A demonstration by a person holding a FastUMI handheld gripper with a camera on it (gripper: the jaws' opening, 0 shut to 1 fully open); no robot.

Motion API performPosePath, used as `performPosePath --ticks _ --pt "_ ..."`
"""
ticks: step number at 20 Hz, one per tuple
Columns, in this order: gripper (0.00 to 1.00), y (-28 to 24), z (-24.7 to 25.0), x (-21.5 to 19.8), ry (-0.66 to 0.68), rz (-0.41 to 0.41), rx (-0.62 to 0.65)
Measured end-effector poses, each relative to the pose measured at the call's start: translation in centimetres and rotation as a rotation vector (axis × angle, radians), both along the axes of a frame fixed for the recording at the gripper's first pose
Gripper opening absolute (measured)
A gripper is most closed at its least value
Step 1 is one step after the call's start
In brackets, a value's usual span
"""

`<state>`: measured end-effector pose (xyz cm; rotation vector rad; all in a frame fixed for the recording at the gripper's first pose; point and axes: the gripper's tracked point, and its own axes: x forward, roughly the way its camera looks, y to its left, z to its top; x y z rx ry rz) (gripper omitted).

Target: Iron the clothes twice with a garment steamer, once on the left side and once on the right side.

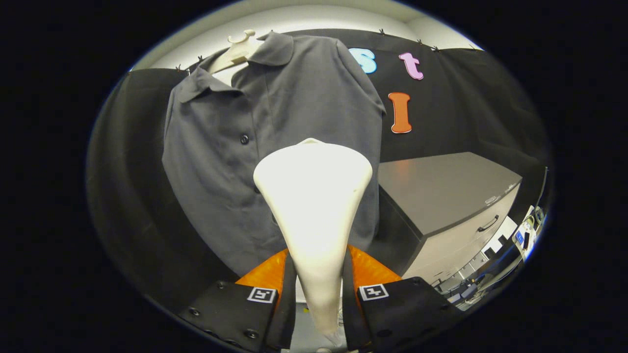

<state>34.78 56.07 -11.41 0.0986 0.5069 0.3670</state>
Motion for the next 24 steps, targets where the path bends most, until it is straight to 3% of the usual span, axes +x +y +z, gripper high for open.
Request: performPosePath --ticks 8,13,18,24 --pt "0.47 6.3 9.5 -0.6 -0.146 0.057 0.036" --pt "0.47 10.9 12.7 -0.7 -0.198 0.115 0.043" --pt "0.47 15.4 13.8 -0.3 -0.215 0.181 0.053" --pt "0.47 18.2 13.1 1.9 -0.205 0.187 0.050"
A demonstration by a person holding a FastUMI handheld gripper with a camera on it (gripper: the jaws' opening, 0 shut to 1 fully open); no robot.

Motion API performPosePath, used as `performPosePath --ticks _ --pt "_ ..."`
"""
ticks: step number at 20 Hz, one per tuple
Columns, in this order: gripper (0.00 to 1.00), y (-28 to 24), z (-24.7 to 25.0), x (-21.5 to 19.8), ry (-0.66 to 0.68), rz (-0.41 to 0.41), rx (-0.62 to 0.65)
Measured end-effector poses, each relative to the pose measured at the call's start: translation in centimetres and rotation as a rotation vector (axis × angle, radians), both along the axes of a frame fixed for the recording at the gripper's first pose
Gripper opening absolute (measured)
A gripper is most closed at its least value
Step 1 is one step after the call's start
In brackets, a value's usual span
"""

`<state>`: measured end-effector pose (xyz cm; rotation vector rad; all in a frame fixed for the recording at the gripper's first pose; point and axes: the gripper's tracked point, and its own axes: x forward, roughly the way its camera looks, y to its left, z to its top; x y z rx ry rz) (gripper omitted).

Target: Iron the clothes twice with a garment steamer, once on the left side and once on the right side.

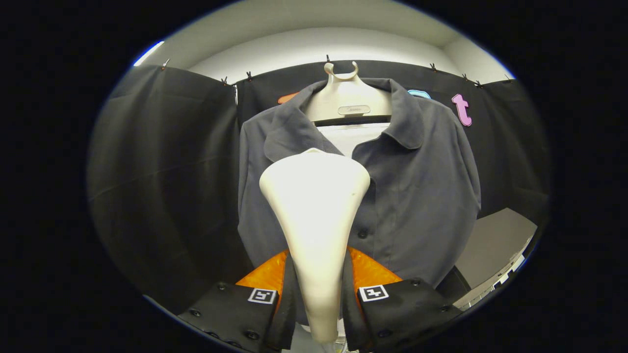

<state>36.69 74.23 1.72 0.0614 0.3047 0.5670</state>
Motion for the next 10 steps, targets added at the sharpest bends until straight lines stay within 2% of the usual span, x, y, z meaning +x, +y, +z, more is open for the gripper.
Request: performPosePath --ticks 6,10 --pt "0.47 1.8 -2.7 2.4 0.043 0.002 -0.030" --pt "0.47 2.2 -4.5 2.4 0.066 0.009 -0.051"
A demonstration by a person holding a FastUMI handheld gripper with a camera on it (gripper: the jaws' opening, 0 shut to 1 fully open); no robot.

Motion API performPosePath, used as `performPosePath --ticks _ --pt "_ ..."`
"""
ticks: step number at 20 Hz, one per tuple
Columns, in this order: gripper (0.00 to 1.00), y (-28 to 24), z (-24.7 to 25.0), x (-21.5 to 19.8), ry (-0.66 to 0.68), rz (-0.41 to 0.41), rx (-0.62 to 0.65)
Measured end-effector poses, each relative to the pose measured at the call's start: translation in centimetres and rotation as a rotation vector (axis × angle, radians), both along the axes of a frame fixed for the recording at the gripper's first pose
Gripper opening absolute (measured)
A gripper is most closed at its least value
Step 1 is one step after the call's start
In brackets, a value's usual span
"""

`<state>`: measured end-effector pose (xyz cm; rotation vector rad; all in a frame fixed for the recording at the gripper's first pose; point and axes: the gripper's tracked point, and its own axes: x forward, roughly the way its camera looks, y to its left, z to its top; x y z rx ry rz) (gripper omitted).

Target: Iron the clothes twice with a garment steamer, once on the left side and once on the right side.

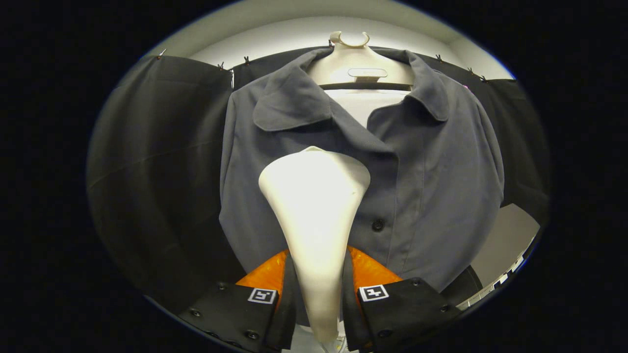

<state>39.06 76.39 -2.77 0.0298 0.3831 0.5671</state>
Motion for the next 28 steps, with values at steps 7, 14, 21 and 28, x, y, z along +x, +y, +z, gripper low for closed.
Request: performPosePath --ticks 7,14,21,28 --pt "0.47 0.1 -4.8 -1.2 0.055 0.015 -0.020" --pt "0.47 -0.4 -8.8 -1.4 0.088 0.006 -0.050" --pt "0.47 -1.0 -14.0 -3.2 0.147 0.032 -0.092" --pt "0.48 -2.2 -21.2 -5.3 0.207 0.036 -0.120"
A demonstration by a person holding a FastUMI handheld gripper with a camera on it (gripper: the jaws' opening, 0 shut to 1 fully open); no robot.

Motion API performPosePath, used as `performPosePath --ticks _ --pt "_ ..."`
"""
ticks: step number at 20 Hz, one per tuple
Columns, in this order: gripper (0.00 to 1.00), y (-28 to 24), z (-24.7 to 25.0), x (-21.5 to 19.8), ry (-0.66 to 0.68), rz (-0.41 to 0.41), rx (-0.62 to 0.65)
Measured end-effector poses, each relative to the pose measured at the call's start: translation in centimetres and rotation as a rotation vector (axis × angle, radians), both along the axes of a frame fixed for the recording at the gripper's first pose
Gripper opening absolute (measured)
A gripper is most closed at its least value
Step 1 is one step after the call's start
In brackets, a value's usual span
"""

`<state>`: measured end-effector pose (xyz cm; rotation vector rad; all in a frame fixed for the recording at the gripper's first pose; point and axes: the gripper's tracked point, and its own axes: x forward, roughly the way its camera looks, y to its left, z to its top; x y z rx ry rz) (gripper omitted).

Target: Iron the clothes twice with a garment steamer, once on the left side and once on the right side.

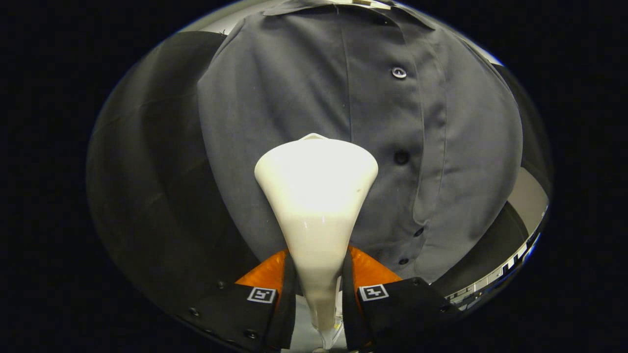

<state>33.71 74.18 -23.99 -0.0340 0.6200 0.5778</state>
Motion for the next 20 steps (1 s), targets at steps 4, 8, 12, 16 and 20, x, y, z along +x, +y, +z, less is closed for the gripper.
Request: performPosePath --ticks 4,8,12,16,20 --pt "0.48 -0.4 -2.7 -0.4 0.024 0.003 -0.024" --pt "0.48 -1.9 -5.8 -0.4 0.052 -0.001 -0.043" --pt "0.48 -3.9 -8.7 0.8 0.083 -0.003 -0.070" --pt "0.48 -6.2 -11.3 3.0 0.118 -0.001 -0.091" --pt "0.48 -8.6 -14.1 5.2 0.157 0.004 -0.109"
